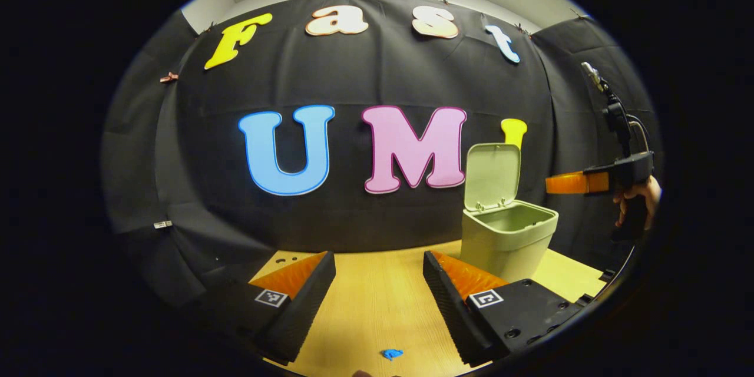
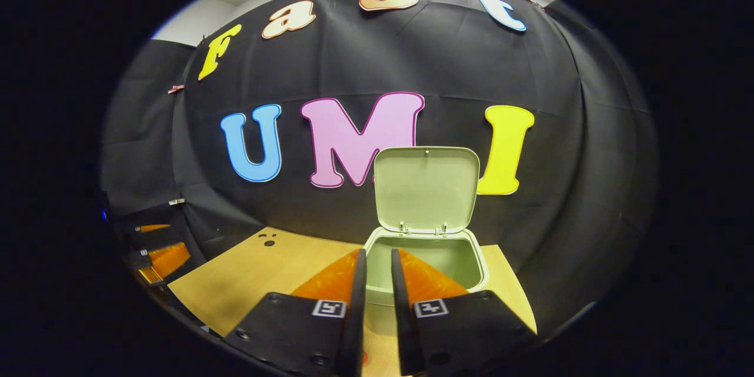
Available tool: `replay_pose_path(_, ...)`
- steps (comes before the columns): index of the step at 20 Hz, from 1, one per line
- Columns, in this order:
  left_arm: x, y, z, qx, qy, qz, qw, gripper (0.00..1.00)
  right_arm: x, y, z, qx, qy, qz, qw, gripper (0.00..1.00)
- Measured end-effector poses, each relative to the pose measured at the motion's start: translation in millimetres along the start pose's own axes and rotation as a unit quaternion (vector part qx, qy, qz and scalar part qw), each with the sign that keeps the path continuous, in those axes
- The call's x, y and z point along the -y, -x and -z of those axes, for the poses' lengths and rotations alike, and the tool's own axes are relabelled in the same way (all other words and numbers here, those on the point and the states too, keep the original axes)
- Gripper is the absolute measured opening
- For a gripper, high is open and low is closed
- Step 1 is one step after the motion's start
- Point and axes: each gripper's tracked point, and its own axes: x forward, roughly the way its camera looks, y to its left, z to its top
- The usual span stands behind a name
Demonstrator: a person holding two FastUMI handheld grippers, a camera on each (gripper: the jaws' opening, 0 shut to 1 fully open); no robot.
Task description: Press the lid of the desktop garbage bin to open it, pick up the crumpled paper on the desktop and throw it into the bin, then pick up the pop can on the desktop and drop it into the bin, and finally close the garbage bin lid.
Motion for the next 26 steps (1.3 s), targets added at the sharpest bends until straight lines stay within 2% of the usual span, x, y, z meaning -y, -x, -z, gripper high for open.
replay_pose_path(1,0.3,0.1,10.7,-0.010,0.001,0.003,1.000,0.96,-0.5,2.8,0.5,0.002,0.003,0.003,1.000,0.42)
replay_pose_path(2,0.4,-0.5,21.1,-0.022,0.002,0.003,1.000,0.96,-1.3,4.8,-0.4,0.002,0.007,0.005,1.000,0.52)
replay_pose_path(6,3.9,-4.9,64.3,-0.060,0.007,0.014,0.998,0.96,-8.3,17.8,-6.7,0.012,0.023,0.011,1.000,0.58)
replay_pose_path(7,6.6,-6.6,76.7,-0.072,0.005,0.020,0.997,0.96,-10.6,21.0,-6.3,0.012,0.023,0.011,1.000,0.66)
replay_pose_path(9,10.6,-9.1,101.1,-0.096,0.001,0.032,0.995,0.96,-14.7,27.9,-7.1,0.011,0.018,0.010,1.000,0.71)
replay_pose_path(12,17.9,-11.6,139.7,-0.139,0.013,0.050,0.989,0.96,-17.7,37.1,-6.1,0.013,0.021,0.009,1.000,0.71)
replay_pose_path(16,17.5,-17.8,189.9,-0.199,0.033,0.050,0.978,0.95,-12.7,49.7,1.3,0.002,0.046,0.018,0.999,0.71)
replay_pose_path(21,15.1,-21.2,253.7,-0.270,0.022,0.055,0.961,0.94,0.6,66.2,2.6,-0.006,0.064,0.039,0.997,0.71)
replay_pose_path(26,15.6,-30.9,293.0,-0.310,0.025,0.051,0.949,0.94,15.7,81.0,2.6,-0.013,0.070,0.061,0.996,0.72)
